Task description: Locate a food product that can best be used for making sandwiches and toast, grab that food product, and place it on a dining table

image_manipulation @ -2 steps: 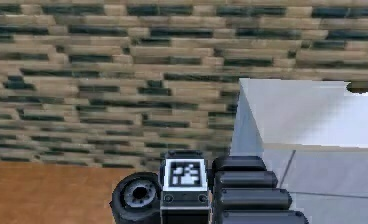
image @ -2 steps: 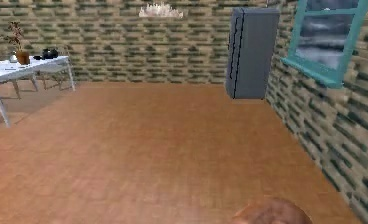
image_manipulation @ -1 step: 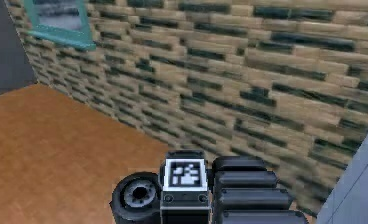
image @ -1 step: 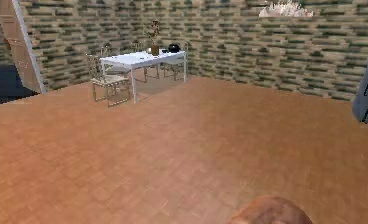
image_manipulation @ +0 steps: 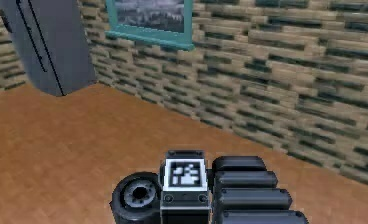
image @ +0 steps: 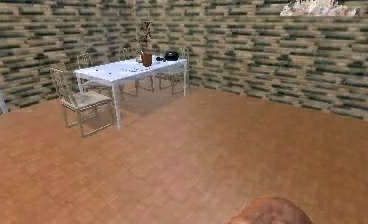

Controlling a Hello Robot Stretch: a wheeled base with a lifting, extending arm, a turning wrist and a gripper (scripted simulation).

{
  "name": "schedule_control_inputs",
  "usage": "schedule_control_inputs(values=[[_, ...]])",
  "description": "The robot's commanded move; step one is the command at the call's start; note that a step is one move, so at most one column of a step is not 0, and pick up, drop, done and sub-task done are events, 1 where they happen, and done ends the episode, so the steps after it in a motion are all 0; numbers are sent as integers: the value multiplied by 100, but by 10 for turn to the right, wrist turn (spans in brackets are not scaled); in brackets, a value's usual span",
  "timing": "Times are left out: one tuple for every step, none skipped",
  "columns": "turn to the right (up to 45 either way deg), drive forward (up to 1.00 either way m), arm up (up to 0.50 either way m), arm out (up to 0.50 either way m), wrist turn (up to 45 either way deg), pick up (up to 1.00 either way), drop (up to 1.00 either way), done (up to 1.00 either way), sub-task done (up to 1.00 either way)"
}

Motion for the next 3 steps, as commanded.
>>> schedule_control_inputs(values=[[0, 100, 0, 0, 0, 0, 0, 0, 0], [0, 100, 0, 0, 0, 0, 0, 0, 0], [0, 90, 0, 0, 0, 0, 0, 0, 0]])
